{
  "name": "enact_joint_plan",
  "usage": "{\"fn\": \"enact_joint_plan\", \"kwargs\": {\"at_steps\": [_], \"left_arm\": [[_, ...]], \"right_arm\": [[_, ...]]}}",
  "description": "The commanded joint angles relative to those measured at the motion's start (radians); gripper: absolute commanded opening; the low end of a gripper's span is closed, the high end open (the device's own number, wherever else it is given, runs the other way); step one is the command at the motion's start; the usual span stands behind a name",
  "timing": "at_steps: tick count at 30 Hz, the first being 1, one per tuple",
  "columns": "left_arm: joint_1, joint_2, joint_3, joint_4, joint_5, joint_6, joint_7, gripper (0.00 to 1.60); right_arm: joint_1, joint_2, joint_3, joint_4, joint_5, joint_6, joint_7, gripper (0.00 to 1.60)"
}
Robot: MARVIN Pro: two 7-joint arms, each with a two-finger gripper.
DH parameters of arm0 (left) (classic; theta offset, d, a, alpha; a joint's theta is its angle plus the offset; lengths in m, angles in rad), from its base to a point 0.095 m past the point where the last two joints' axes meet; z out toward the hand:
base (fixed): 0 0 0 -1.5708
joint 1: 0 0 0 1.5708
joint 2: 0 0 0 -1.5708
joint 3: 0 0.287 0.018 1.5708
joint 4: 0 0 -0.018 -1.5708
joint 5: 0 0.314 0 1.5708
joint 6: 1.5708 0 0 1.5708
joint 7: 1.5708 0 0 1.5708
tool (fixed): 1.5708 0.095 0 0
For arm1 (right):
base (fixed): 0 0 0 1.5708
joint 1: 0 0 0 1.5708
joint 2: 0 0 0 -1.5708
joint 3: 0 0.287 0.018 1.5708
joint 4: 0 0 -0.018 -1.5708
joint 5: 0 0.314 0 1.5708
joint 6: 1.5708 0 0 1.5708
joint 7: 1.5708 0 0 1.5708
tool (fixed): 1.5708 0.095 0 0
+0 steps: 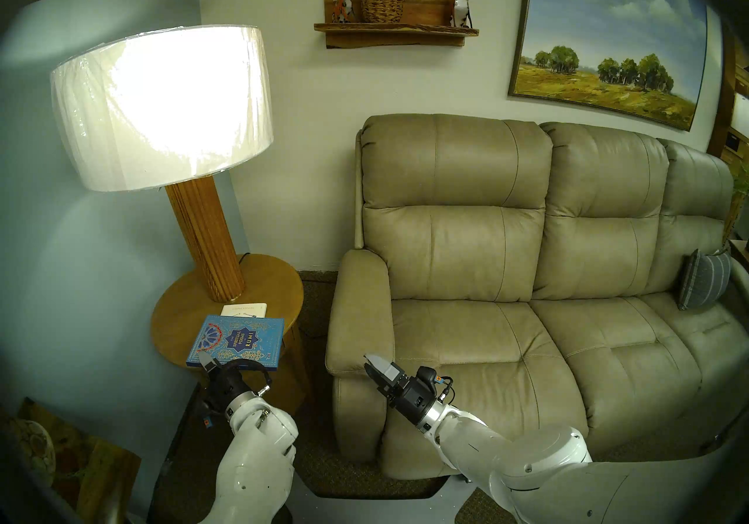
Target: Move books from sofa to side table
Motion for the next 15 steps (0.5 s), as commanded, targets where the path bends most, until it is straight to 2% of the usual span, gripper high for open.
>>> {"fn": "enact_joint_plan", "kwargs": {"at_steps": [1, 2, 3, 5, 6, 8, 9, 11, 12, 15], "left_arm": [[-0.093, 0.042, 0.002, -0.035, 0.02, -0.067, 0.056, 0.0], [-0.101, 0.05, 0.006, -0.036, 0.031, -0.097, 0.089, 0.0], [-0.103, 0.058, 0.012, -0.025, 0.045, -0.121, 0.101, 0.07], [-0.105, 0.071, 0.024, -0.026, 0.048, -0.125, 0.169, 0.05], [-0.105, 0.071, 0.024, -0.026, 0.048, -0.125, 0.169, 0.05], [-0.119, 0.083, 0.032, -0.005, 0.064, -0.159, 0.197, 0.14], [-0.124, 0.103, 0.056, 0.004, 0.084, -0.166, 0.241, 0.24], [-0.126, 0.106, 0.061, 0.004, 0.089, -0.174, 0.258, 0.26], [-0.117, 0.114, 0.079, -0.01, 0.105, -0.187, 0.298, 0.31], [-0.097, 0.119, 0.094, -0.03, 0.126, -0.209, 0.319, 0.37]], "right_arm": [[-0.002, 0.017, 0.012, 0.004, 0.014, 0.003, 0.023, 1.6], [-0.004, 0.021, 0.018, 0.005, 0.016, 0.003, 0.023, 1.6], [-0.005, 0.022, 0.02, 0.006, 0.017, 0.003, 0.023, 1.6], [-0.005, 0.024, 0.023, 0.009, 0.017, 0.002, 0.023, 1.6], [-0.005, 0.024, 0.023, 0.009, 0.017, 0.002, 0.023, 1.6], [-0.005, 0.026, 0.025, 0.011, 0.017, 0.001, 0.023, 1.6], [-0.005, 0.028, 0.027, 0.015, 0.018, -0.001, 0.023, 1.6], [-0.005, 0.03, 0.029, 0.018, 0.018, -0.002, 0.023, 1.6], [-0.005, 0.034, 0.034, 0.021, 0.02, -0.003, 0.023, 1.6], [-0.007, 0.04, 0.039, 0.023, 0.022, -0.003, 0.023, 1.6]]}}
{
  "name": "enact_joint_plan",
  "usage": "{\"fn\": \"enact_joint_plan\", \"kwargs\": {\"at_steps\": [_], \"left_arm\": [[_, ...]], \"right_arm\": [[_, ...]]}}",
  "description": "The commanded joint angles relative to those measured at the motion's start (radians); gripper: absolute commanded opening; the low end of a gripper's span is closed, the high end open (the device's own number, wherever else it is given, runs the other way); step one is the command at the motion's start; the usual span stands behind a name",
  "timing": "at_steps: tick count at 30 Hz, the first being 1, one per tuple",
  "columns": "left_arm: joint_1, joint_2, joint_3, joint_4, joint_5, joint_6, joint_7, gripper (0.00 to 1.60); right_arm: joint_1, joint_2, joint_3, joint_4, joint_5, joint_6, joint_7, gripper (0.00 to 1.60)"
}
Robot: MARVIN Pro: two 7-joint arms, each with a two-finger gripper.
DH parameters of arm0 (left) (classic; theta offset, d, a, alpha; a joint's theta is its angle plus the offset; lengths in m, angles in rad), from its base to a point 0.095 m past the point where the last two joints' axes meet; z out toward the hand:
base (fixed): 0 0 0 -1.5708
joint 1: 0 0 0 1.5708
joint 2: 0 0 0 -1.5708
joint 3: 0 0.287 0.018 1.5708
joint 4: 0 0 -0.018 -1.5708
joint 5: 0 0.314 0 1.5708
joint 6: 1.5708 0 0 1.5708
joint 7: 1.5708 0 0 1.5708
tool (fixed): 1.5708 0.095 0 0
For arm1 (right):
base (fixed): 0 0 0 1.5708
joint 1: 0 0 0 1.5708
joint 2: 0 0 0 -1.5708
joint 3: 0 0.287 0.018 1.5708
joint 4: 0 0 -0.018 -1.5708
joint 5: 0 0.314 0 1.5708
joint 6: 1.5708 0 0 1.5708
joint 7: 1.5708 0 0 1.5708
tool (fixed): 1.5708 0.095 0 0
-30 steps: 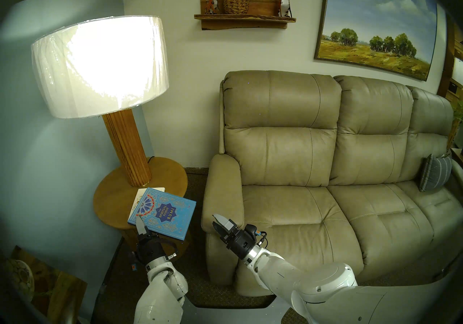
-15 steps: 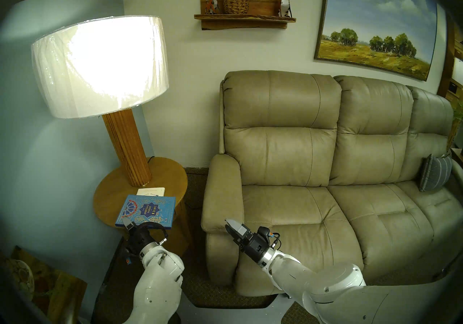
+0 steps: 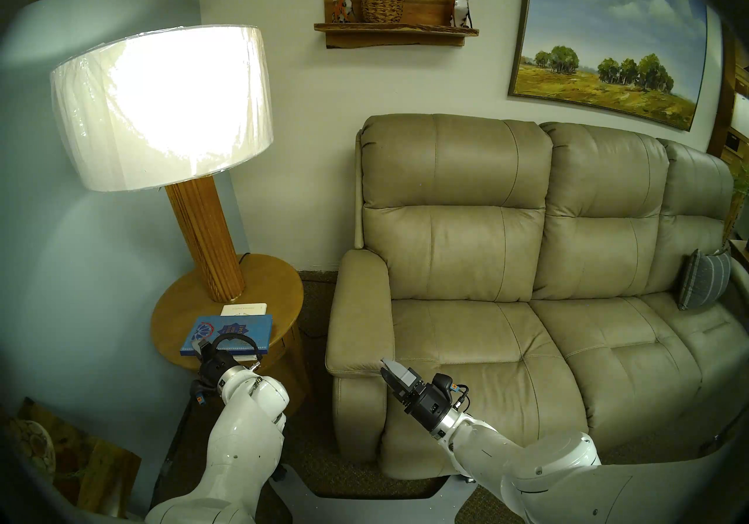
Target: Move books from sofa to side table
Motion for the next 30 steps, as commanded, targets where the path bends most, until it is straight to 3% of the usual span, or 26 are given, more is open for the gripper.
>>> {"fn": "enact_joint_plan", "kwargs": {"at_steps": [1, 6, 7, 8, 9, 10, 11, 16, 22, 28, 30], "left_arm": [[-0.008, 0.055, 0.047, -0.051, 0.067, -0.058, 0.068, 0.41], [0.019, 0.089, 0.083, -0.06, 0.131, -0.12, 0.102, 0.77], [0.032, 0.104, 0.107, -0.06, 0.166, -0.138, 0.106, 1.12], [0.044, 0.103, 0.116, -0.073, 0.181, -0.156, 0.116, 1.27], [0.044, 0.103, 0.116, -0.073, 0.181, -0.156, 0.116, 1.27], [0.055, 0.104, 0.127, -0.079, 0.197, -0.169, 0.117, 1.5], [0.065, 0.104, 0.14, -0.079, 0.215, -0.185, 0.118, 1.56], [0.073, 0.111, 0.185, -0.036, 0.275, -0.211, 0.15, 1.6], [0.03, 0.124, 0.193, 0.021, 0.333, -0.211, 0.179, 1.6], [-0.064, 0.169, 0.172, 0.076, 0.321, -0.211, 0.246, 1.6], [-0.063, 0.188, 0.176, 0.066, 0.329, -0.199, 0.264, 1.6]], "right_arm": [[0.007, 0.006, 0.007, 0.008, 0.009, 0.002, 0.013, 1.6], [0.006, 0.017, 0.016, 0.013, 0.01, 0.002, 0.013, 1.6], [0.006, 0.02, 0.019, 0.016, 0.01, 0.002, 0.013, 1.6], [0.006, 0.022, 0.021, 0.017, 0.011, 0.002, 0.013, 1.6], [0.006, 0.022, 0.021, 0.017, 0.011, 0.002, 0.013, 1.6], [0.006, 0.023, 0.023, 0.019, 0.011, 0.003, 0.013, 1.6], [0.005, 0.025, 0.025, 0.021, 0.012, 0.005, 0.013, 1.6], [0.004, 0.029, 0.029, 0.026, 0.009, 0.008, 0.013, 1.6], [0.002, 0.038, 0.033, 0.029, 0.008, 0.015, 0.013, 1.6], [-0.002, 0.043, 0.039, 0.034, 0.009, 0.019, 0.013, 1.6], [-0.002, 0.044, 0.041, 0.035, 0.008, 0.019, 0.012, 1.6]]}}
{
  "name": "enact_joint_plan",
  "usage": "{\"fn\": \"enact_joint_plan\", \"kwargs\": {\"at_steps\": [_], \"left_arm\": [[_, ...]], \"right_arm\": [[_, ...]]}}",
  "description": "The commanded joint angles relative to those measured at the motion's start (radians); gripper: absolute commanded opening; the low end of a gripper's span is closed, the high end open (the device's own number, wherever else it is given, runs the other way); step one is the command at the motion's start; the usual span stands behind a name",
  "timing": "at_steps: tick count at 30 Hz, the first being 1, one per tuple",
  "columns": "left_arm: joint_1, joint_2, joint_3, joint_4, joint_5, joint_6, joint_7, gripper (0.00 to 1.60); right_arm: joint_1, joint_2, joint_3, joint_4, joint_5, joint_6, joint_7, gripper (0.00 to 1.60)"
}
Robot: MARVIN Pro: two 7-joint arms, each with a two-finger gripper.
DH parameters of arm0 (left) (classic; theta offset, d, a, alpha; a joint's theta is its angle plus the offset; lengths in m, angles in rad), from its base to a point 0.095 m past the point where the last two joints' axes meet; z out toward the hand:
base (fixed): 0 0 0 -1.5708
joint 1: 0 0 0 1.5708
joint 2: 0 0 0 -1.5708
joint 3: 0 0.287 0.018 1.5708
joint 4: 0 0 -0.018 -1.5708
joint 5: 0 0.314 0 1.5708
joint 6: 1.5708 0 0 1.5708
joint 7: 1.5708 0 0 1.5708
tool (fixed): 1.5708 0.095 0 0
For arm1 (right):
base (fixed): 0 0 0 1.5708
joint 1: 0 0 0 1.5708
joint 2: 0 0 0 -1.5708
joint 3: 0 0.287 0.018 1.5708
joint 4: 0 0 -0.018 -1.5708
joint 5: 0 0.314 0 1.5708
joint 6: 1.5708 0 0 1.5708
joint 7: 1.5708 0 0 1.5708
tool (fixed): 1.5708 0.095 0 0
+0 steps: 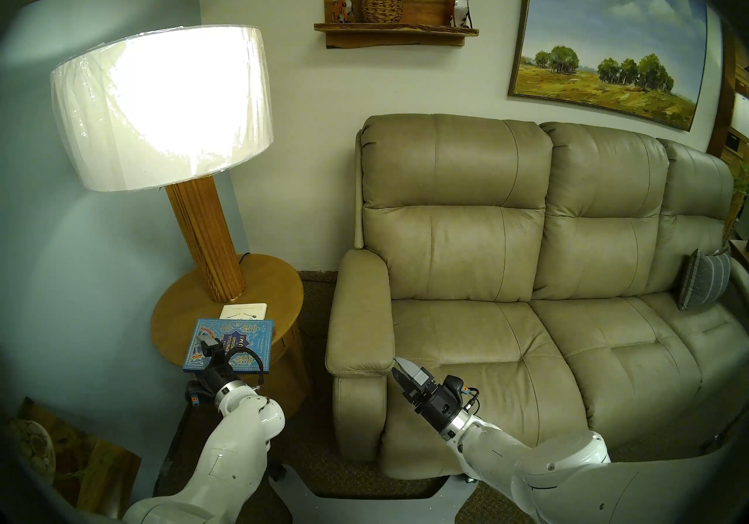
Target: Move books from sofa to side table
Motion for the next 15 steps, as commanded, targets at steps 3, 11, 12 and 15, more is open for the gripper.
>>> {"fn": "enact_joint_plan", "kwargs": {"at_steps": [3, 11, 12, 15], "left_arm": [[-0.134, 0.09, -0.007, 0.017, 0.03, 0.013, 0.067, 1.6], [-0.197, 0.133, 0.037, 0.093, 0.09, 0.044, 0.152, 1.6], [-0.229, 0.134, 0.06, 0.156, 0.115, 0.038, 0.161, 1.6], [-0.238, 0.135, 0.075, 0.179, 0.13, 0.041, 0.176, 1.6]], "right_arm": [[0.0, 0.001, 0.002, 0.001, 0.001, -0.001, 0.012, 1.6], [-0.002, 0.01, 0.012, -0.001, 0.003, 0.003, 0.012, 1.6], [-0.002, 0.011, 0.014, -0.001, 0.002, 0.004, 0.012, 1.6], [-0.002, 0.012, 0.016, -0.001, 0.002, 0.005, 0.012, 1.6]]}}
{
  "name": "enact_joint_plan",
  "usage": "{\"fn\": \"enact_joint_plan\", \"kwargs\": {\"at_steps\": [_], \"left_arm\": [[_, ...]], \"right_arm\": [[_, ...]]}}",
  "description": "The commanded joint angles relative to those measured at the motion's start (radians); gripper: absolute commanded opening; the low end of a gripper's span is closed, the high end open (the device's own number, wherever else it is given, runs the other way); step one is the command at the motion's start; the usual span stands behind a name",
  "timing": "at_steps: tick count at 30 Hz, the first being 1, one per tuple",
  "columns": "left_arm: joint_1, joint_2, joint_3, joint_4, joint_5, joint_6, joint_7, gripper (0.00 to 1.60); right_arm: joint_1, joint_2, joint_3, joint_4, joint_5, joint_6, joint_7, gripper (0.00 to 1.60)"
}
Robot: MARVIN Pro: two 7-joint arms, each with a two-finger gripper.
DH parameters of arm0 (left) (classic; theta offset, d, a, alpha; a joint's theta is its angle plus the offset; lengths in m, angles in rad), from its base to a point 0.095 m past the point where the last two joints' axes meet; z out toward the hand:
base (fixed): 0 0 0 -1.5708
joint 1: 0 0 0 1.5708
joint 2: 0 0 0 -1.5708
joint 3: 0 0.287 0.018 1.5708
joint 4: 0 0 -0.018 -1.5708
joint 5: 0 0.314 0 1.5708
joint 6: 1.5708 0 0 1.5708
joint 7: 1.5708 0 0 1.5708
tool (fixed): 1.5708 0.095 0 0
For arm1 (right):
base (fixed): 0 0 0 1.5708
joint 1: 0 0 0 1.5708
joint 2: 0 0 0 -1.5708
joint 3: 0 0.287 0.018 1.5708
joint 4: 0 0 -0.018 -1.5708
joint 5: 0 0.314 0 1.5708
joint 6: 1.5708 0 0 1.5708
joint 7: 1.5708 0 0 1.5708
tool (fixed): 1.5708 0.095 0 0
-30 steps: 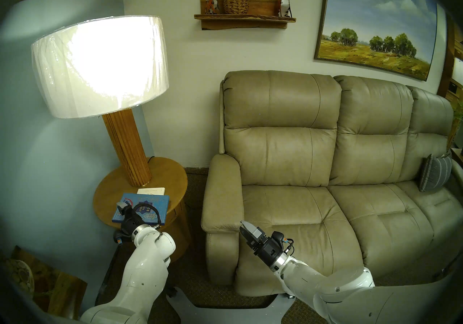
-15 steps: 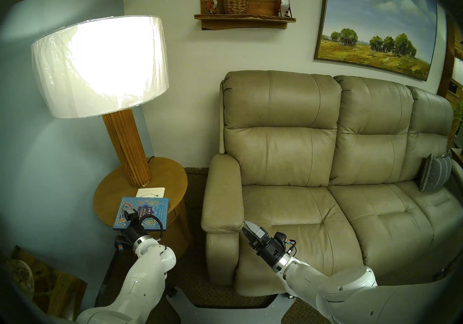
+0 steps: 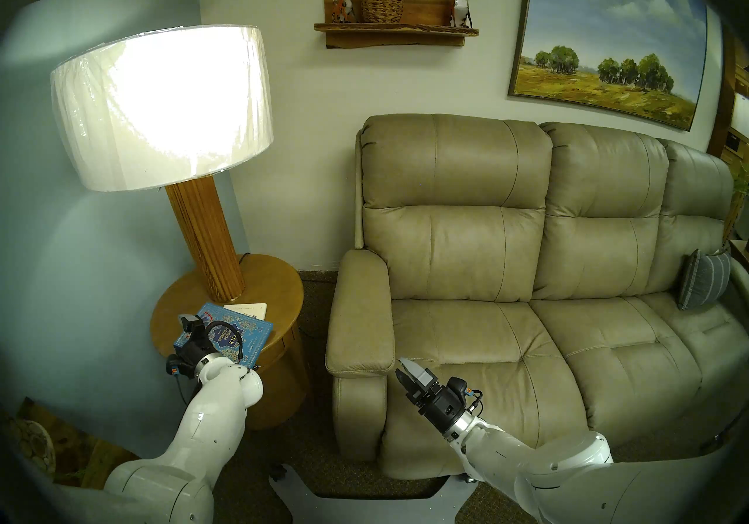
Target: Move books from sofa to side table
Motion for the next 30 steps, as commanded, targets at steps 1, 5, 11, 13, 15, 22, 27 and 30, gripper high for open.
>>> {"fn": "enact_joint_plan", "kwargs": {"at_steps": [1, 5, 11, 13, 15, 22, 27, 30], "left_arm": [[-0.116, 0.044, 0.061, 0.119, 0.081, -0.001, 0.023, 1.6], [-0.148, 0.046, 0.102, 0.197, 0.132, -0.033, 0.021, 1.6], [-0.169, 0.045, 0.158, 0.27, 0.2, -0.049, 0.014, 1.6], [-0.177, 0.049, 0.172, 0.299, 0.225, -0.049, 0.01, 1.6], [-0.19, 0.048, 0.174, 0.32, 0.231, -0.049, 0.016, 1.6], [-0.243, 0.051, 0.185, 0.4, 0.247, -0.049, 0.043, 1.6], [-0.257, 0.054, 0.161, 0.397, 0.227, -0.049, 0.028, 1.6], [-0.222, 0.047, 0.102, 0.329, 0.186, -0.049, -0.014, 1.6]], "right_arm": [[0.003, -0.001, 0.002, -0.004, 0.002, -0.002, 0.012, 1.6], [0.003, 0.001, 0.005, -0.003, 0.002, -0.001, 0.012, 1.6], [0.0, 0.001, 0.008, -0.003, 0.0, 0.0, 0.012, 1.6], [0.0, 0.001, 0.008, -0.003, -0.001, 0.0, 0.012, 1.6], [0.0, 0.0, 0.008, -0.003, -0.001, 0.0, 0.012, 1.6], [-0.003, 0.001, 0.009, -0.003, -0.001, 0.003, 0.012, 1.6], [-0.004, 0.004, 0.011, -0.004, 0.0, 0.003, 0.012, 1.6], [-0.004, 0.005, 0.013, -0.007, 0.001, 0.002, 0.012, 1.6]]}}
